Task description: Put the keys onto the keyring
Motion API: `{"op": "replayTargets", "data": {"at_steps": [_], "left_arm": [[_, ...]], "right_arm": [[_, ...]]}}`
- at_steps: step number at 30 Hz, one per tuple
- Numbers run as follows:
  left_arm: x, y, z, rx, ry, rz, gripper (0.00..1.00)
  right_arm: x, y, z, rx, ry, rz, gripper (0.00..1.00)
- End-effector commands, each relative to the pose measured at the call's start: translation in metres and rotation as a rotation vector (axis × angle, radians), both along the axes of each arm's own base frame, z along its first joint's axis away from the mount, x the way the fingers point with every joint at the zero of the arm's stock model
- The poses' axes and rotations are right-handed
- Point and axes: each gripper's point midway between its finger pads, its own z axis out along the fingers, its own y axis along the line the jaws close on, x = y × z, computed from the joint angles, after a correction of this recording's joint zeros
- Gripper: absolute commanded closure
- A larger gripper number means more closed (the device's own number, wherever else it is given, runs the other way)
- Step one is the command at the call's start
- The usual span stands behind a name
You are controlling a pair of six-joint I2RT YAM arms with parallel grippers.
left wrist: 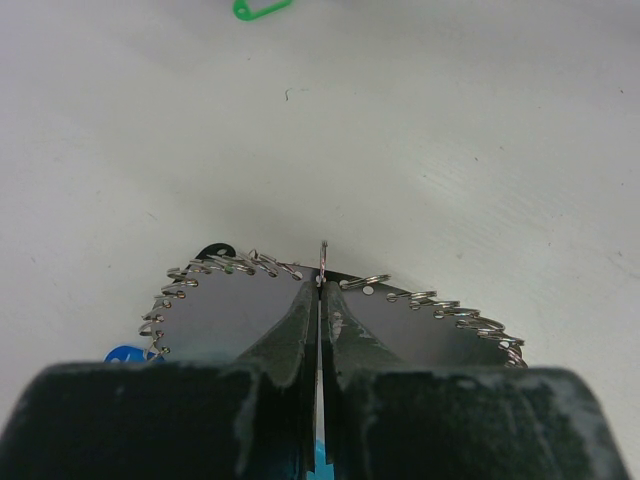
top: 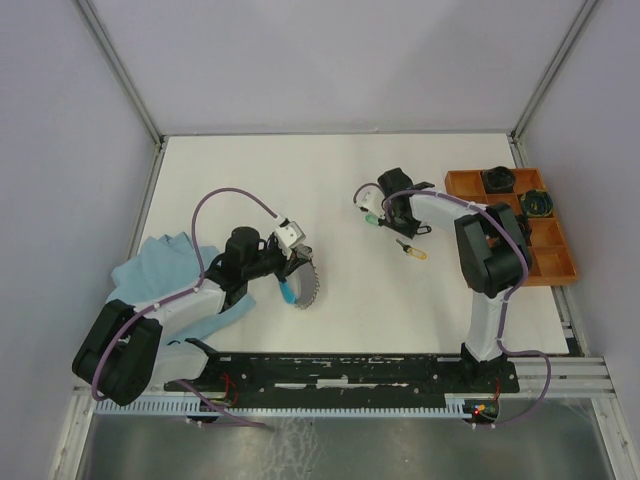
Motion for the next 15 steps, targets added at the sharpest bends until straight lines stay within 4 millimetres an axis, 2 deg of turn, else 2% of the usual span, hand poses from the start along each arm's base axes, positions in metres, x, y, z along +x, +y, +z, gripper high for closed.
{"op": "replayTargets", "data": {"at_steps": [1,6,10,13,15], "left_arm": [[0.006,-0.011,0.024,-0.043,-0.084,-0.043,0.97],[0.005,-0.012,0.024,-0.044,-0.083,-0.053,0.97],[0.004,-0.012,0.024,-0.044,-0.083,-0.056,0.97],[0.004,-0.012,0.025,-0.045,-0.084,-0.058,0.97],[0.004,-0.012,0.025,-0.046,-0.085,-0.057,0.97]], "right_arm": [[0.016,0.004,0.011,-0.010,-0.042,0.009,0.71],[0.016,0.003,0.013,-0.013,-0.047,-0.002,0.79],[0.018,0.007,0.017,0.014,-0.066,-0.010,0.91],[0.017,0.011,0.024,0.048,-0.071,-0.027,0.98],[0.015,0.017,0.031,0.091,-0.075,-0.034,0.99]]}}
